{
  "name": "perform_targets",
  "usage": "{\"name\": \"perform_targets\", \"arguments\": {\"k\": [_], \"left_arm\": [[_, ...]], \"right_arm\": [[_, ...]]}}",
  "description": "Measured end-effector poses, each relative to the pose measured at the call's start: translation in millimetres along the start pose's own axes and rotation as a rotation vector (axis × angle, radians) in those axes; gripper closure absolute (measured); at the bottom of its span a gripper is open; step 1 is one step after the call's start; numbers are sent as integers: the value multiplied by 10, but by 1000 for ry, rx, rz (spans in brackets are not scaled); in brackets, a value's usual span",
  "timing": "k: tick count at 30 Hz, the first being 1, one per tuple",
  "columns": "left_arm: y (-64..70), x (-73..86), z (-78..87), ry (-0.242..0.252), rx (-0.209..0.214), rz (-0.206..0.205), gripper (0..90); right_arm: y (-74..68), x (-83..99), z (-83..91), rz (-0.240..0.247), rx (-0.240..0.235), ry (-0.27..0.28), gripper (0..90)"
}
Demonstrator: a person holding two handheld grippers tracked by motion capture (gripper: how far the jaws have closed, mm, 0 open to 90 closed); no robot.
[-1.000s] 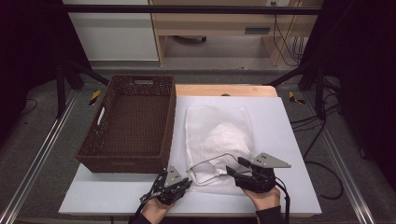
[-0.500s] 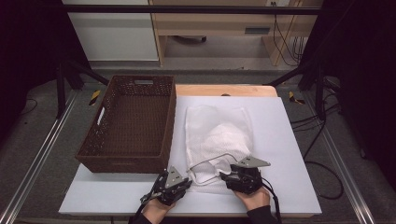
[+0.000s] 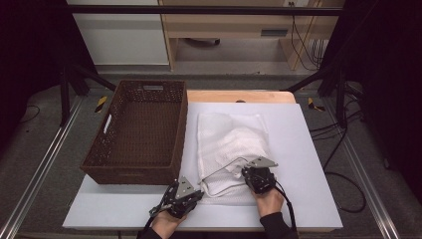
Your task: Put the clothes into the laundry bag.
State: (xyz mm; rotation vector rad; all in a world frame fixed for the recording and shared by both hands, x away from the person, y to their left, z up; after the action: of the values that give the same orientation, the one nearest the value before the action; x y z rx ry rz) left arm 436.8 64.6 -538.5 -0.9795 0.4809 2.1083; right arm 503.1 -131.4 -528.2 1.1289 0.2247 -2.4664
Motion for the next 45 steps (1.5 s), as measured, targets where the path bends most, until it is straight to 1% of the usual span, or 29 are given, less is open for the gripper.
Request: {"name": "perform_targets", "arguments": {"k": [1, 2, 5, 6, 7, 9, 11, 13, 14, 15, 17, 19, 20, 21, 22, 23, 24, 26, 28, 29, 30, 31, 33, 36, 38, 39, 41, 42, 45], "left_arm": [[0, 0, 0, 0, 0, 0, 869], [-2, 0, 0, 0, 3, 2, 869], [2, 1, 1, 0, -1, -2, 868], [5, 1, 0, 2, -3, -4, 867], [6, 1, -1, 3, -4, -4, 866], [8, 1, -1, 5, -6, -4, 864], [8, 1, -1, 5, -6, -4, 863], [5, 2, -1, 4, -5, -3, 863], [5, 2, -1, 4, -5, -2, 862], [5, 2, -1, 4, -4, -3, 862], [5, 2, -1, 4, -5, -2, 862], [2, 2, -1, 3, -4, -2, 862], [2, 2, -1, 3, -4, -2, 862], [1, 2, 0, 3, -2, -1, 862], [1, 2, 0, 3, -2, -1, 862], [0, 3, 0, 3, -2, -1, 861], [0, 2, 0, 4, -2, 0, 862], [-1, 2, 0, 4, -1, 1, 862], [-1, 2, 0, 4, -1, 2, 862], [-4, 1, -1, 4, 1, 12, 862], [-4, 1, -1, 4, 1, 12, 862], [-12, -1, 0, 2, 9, 31, 863], [-18, -2, 1, 3, 16, 56, 863], [-18, -4, 11, 1, 7, 56, 864], [-21, -3, 19, 0, 2, 58, 864], [-24, 1, 33, -5, -7, 62, 865], [-22, 3, 42, -5, -6, 68, 864], [-16, 10, 52, -11, -11, 67, 864], [-5, 6, 55, -10, -11, 64, 863]], "right_arm": [[0, 0, 0, 0, 0, 0, 860], [43, -15, -23, -6, 28, 11, 857], [57, -9, -37, -10, 29, 12, 835], [45, -13, -5, -6, 16, 13, 792], [37, -16, 20, -10, 6, 15, 771], [9, -31, 117, -14, -34, 33, 725], [-4, -33, 255, -19, -67, 58, 704], [25, -25, 421, -25, -89, 93, 692], [66, -16, 502, -24, -91, 109, 685], [126, 2, 579, -26, -77, 121, 665], [268, 83, 683, -49, -45, 113, 627], [416, 210, 692, -61, -16, 91, 591], [416, 210, 692, -61, -16, 91, 591], [474, 279, 666, -65, -6, 70, 568], [540, 375, 589, -92, 2, 30, 552], [548, 394, 559, -91, -6, 17, 562], [551, 423, 511, -92, -5, -4, 612], [529, 458, 474, -95, -22, -41, 746], [524, 469, 486, -101, -33, -49, 841], [526, 471, 510, -101, -34, -51, 884], [526, 471, 510, -101, -34, -51, 884], [533, 466, 574, -111, -48, -47, 894], [539, 459, 633, -110, -57, -37, 896], [523, 484, 743, -103, -56, -34, 896], [531, 541, 802, -98, -53, -42, 896], [541, 592, 822, -103, -56, -56, 896], [550, 627, 826, -103, -53, -69, 896], [565, 716, 801, -111, -66, -104, 895], [568, 734, 771, -116, -66, -108, 885]]}}
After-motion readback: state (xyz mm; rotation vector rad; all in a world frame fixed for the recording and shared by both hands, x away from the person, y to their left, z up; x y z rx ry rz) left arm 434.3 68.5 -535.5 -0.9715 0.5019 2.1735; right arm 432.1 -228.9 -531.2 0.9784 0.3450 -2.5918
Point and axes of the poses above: each handheld gripper's, and its own axes: z roughly backward along the jaws, x roughly out of its underside, y roughly to its right, the point moved 8 cm from there along -z, roughly forward along the jaws, and after that the axes turned 1 degree about -z, right-handed, at the moved point
